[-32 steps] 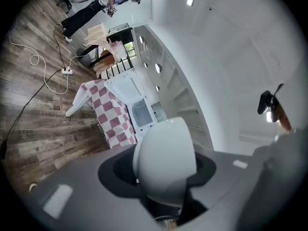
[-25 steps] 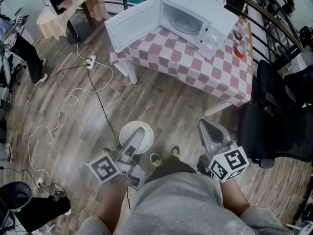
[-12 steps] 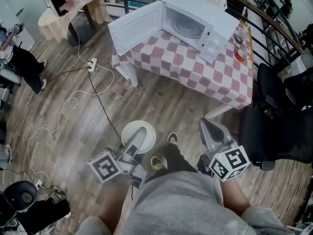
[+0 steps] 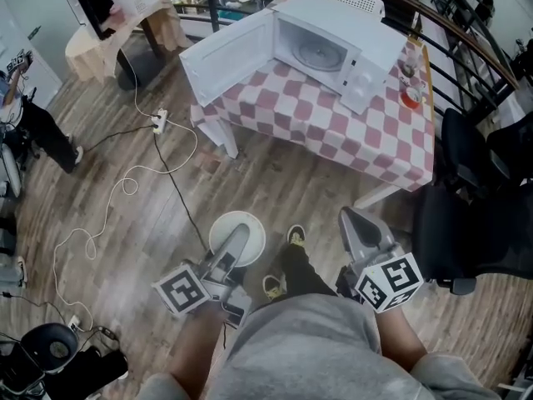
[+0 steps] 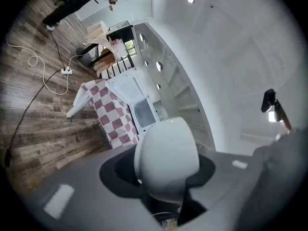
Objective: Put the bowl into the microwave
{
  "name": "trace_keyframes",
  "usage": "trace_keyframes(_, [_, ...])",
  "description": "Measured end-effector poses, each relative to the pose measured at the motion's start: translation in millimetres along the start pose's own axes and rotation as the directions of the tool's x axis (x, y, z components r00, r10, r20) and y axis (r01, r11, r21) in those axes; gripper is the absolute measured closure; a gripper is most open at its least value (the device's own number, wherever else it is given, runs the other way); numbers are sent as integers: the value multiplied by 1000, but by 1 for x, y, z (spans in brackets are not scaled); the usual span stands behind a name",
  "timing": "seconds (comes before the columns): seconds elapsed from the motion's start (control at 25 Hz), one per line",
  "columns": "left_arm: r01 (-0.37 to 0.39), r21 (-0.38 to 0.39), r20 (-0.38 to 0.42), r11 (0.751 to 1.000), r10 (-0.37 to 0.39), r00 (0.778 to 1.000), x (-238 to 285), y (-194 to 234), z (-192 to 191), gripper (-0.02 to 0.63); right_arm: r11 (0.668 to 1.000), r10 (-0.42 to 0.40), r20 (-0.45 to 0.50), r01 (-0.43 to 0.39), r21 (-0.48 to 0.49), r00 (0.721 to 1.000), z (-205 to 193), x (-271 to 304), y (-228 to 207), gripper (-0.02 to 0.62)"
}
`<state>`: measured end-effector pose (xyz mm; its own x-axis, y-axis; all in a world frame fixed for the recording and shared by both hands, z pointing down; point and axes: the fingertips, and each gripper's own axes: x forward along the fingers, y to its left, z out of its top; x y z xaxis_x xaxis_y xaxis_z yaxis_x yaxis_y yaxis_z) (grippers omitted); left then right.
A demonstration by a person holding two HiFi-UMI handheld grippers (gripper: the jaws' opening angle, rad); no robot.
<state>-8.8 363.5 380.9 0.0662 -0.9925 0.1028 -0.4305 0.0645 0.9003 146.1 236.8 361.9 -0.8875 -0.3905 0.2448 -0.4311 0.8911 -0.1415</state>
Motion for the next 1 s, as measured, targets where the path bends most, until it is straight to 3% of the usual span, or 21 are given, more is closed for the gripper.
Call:
trace_keyframes(0.6, [12, -10, -32, 1000, -12, 999, 81, 9, 29, 413, 1000, 13, -19, -13, 3, 1000, 9, 66, -57, 597])
trace_keyframes(1.0, [28, -40, -62, 999, -31, 998, 153, 16, 45, 413, 1000, -6, -24, 6, 2, 1000, 26, 108, -119, 597])
